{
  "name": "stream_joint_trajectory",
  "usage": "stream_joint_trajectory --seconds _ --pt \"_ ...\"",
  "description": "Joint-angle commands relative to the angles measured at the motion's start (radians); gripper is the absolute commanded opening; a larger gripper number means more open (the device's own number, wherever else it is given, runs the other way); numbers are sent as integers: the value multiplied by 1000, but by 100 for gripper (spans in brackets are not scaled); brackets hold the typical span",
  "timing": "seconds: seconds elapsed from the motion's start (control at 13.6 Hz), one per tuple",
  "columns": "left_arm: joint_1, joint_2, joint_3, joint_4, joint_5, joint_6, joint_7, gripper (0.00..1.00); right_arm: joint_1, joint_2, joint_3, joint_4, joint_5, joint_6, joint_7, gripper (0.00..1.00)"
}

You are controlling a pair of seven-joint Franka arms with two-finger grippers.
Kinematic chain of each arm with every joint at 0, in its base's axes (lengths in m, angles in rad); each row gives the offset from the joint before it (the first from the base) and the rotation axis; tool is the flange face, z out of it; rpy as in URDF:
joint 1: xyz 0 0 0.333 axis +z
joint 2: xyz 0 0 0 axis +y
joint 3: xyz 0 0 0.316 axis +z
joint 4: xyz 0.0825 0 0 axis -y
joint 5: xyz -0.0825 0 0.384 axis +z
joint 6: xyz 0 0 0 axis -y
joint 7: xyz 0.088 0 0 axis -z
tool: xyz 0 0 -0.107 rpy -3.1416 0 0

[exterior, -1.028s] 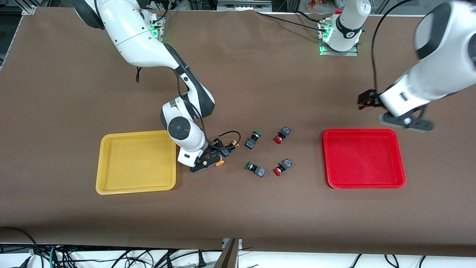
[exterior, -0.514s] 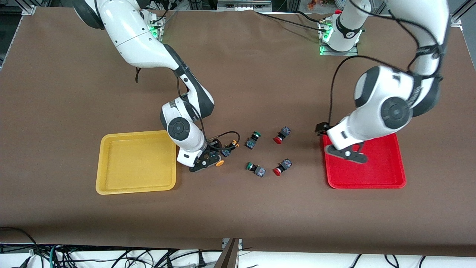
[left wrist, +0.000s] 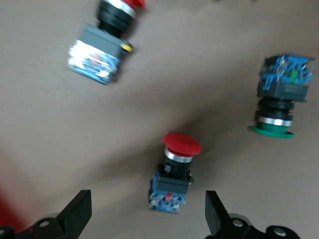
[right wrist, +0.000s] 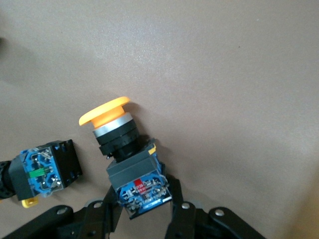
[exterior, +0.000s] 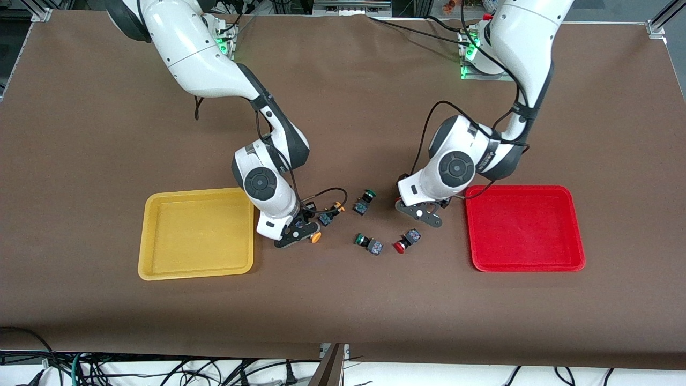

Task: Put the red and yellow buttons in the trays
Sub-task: 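Carry the yellow button to the yellow tray while the left gripper carries red button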

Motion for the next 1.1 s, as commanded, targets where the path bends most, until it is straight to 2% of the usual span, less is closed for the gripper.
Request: stream_joint_trajectory --seconds 0.0,0.15,0.22,0.29,0.44,0.59,0.73,0.88,1.03 --pt "-63 1 11 -79 -7 125 8 100 4 -7 -3 2 -5 8 25 0" --pt "-72 30 11 -84 -7 173 -23 100 6 -9 -3 2 -14 5 33 0" --pt "-78 30 13 -90 -3 175 -27 90 4 -21 -3 2 -15 1 27 0" --pt "-75 30 11 -96 -3 176 -28 58 0 -41 -10 2 -15 -11 18 0" --pt "-78 17 13 -94 28 170 -15 0 -18 -97 -53 2 -15 -107 -11 0" --pt "-78 -14 13 -94 72 143 -27 0 -38 -148 -122 2 -14 -224 -63 0" --pt "-66 -58 28 -67 76 17 -24 0 -52 -173 -211 -4 -6 -357 -67 0" --pt "-45 -88 57 0 78 -118 -15 0 -77 -171 -292 -8 2 -427 -55 0" --pt "-2 -86 68 115 98 -288 -2 0 -147 -170 -300 -33 8 -436 -54 0"
